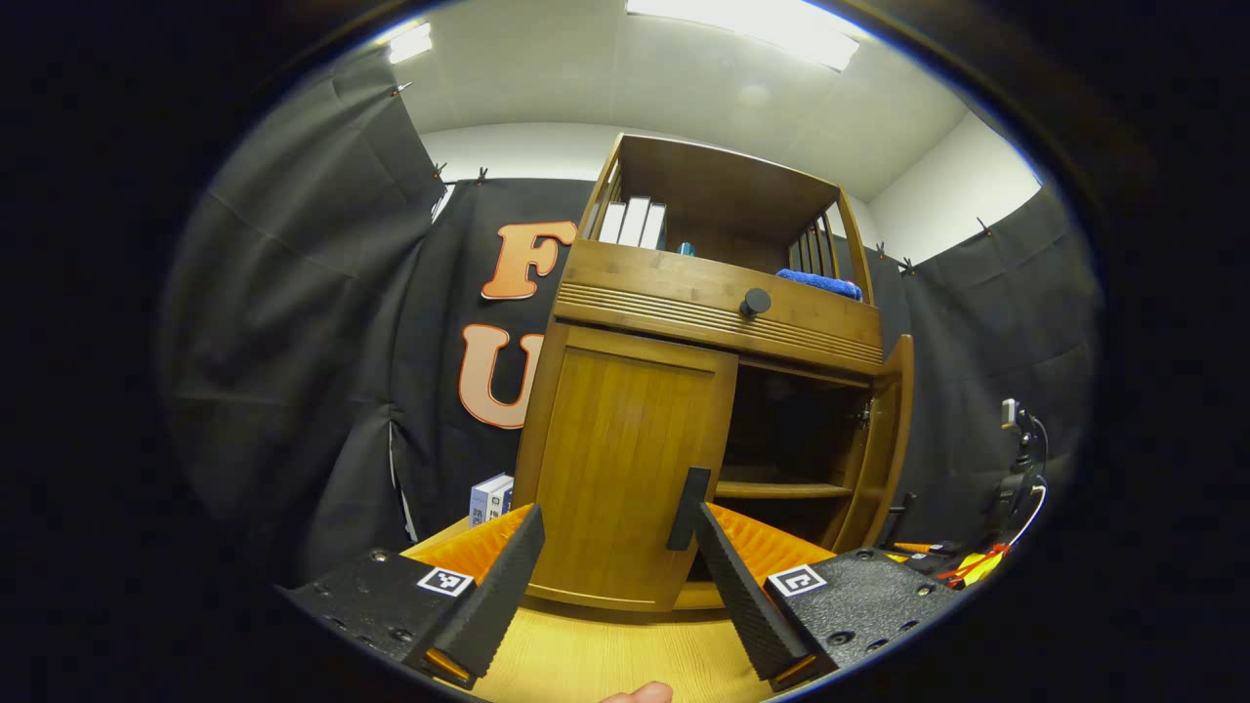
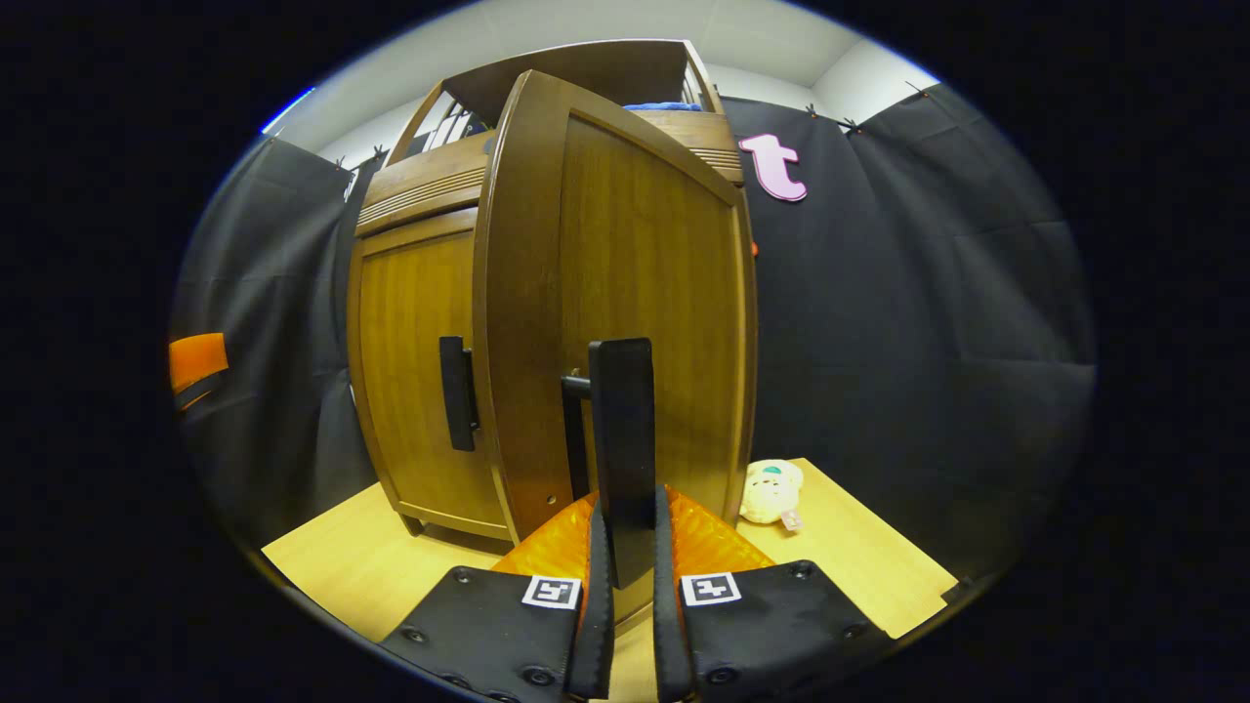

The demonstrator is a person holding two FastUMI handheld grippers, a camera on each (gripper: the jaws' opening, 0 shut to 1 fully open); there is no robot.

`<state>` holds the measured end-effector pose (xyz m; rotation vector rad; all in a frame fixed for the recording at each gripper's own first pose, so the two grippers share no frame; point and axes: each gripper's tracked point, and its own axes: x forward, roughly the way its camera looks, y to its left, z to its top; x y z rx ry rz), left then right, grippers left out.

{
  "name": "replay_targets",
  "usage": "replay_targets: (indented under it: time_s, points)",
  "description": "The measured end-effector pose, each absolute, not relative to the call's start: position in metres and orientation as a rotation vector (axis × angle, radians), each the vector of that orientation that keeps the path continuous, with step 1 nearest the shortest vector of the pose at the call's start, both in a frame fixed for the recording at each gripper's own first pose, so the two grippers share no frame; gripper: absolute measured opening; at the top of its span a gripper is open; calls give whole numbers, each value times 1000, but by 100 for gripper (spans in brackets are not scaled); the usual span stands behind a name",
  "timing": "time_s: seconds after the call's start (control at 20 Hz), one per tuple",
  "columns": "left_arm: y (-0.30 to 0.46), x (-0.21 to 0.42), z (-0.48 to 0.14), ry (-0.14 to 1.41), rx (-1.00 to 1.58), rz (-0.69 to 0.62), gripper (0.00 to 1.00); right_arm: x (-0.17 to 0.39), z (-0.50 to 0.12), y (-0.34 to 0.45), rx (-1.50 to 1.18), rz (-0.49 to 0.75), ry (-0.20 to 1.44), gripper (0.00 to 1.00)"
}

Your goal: Open the right door of the double-door shoe cabinet with the right hand, and open the left door with the left hand.

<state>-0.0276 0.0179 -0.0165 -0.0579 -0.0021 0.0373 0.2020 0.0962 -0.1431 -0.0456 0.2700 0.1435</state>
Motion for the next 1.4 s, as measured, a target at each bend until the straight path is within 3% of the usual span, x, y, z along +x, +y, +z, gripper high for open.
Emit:
replay_targets:
  time_s: [0.1, 0.25, 0.3, 0.4, 0.75, 0.85, 0.9, 1.05, 1.1, 1.4]
  points:
    - [17, -27, -16, -6, -53, 32, 95, 196, -144, 80, -64, 102, 277, 29]
    - [14, -25, -14, -14, -48, 19, 92, 196, -135, 62, -55, 37, 250, 9]
    - [11, -24, -14, -14, -49, 12, 95, 199, -136, 57, -56, 25, 253, 4]
    - [7, -22, -15, -11, -55, -2, 94, 200, -137, 48, -53, 13, 250, 8]
    - [-1, -20, -16, -7, -51, -31, 92, 200, -136, 17, -82, 1, 251, 8]
    - [1, -21, -15, -13, -40, -29, 95, 203, -137, 11, -84, 25, 252, 4]
    - [5, -21, -14, -18, -35, -24, 92, 204, -138, 7, -91, 43, 257, 8]
    - [12, -21, -13, -23, -28, -8, 94, 209, -137, -5, -106, 97, 265, 8]
    - [14, -21, -13, -22, -29, -4, 95, 211, -137, -11, -105, 109, 268, 3]
    - [18, -22, -15, -17, -39, 9, 95, 213, -137, -34, -56, 170, 279, 8]
